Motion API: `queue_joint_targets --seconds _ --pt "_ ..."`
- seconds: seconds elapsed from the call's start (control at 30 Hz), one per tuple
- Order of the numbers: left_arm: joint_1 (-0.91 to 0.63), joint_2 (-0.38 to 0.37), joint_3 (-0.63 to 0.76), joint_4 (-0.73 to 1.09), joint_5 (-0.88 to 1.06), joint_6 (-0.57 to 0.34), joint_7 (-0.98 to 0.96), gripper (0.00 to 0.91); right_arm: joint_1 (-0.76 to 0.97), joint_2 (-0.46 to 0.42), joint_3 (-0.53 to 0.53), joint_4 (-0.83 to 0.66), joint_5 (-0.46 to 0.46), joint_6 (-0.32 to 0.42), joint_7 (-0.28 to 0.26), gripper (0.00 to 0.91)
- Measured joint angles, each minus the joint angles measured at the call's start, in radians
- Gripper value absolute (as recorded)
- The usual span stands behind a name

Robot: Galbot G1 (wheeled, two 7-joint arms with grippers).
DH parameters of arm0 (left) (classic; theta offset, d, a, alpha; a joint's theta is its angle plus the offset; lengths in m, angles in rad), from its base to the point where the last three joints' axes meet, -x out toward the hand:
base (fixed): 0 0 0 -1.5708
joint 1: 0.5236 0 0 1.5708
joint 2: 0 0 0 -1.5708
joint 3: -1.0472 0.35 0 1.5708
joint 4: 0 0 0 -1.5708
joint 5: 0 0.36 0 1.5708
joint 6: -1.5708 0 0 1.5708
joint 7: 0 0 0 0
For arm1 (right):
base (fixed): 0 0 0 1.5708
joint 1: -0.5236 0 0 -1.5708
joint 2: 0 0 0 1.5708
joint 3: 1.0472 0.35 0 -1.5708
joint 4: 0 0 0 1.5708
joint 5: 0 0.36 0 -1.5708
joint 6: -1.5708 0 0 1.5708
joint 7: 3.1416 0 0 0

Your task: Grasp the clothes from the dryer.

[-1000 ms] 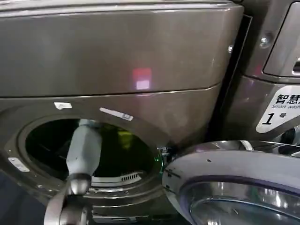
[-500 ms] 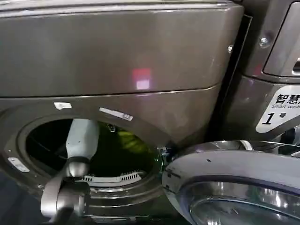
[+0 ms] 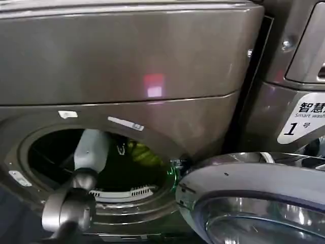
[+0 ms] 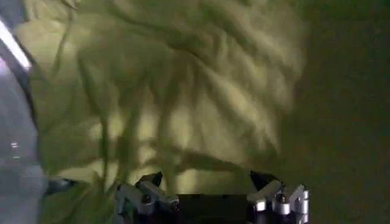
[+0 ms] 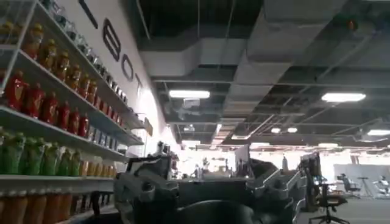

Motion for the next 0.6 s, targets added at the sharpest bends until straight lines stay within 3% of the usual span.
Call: queue_joint_targets --seconds 0.2,0.23,0.27,0.6 --pt "0.004 0.003 0.002 0.019 -0.027 0.017 -0.001 0.899 0.002 -0.001 -0.003 -0.002 0.000 0.001 0.000 0.907" --pt "0.005 0.004 0.002 0.021 -0.029 0.019 -0.001 0.182 0.002 -0.001 -0.004 -0.002 0.000 0.001 0.000 0.907" --pt "0.006 0.005 0.002 0.023 -0.033 0.023 -0.001 0.023 0.002 -0.001 -0.005 -0.003 0.000 0.002 0.000 0.907" --pt "0.022 0.016 0.003 0.029 -0.080 0.015 0.012 0.000 0.005 0.006 -0.016 0.001 -0.003 0.004 0.000 0.907"
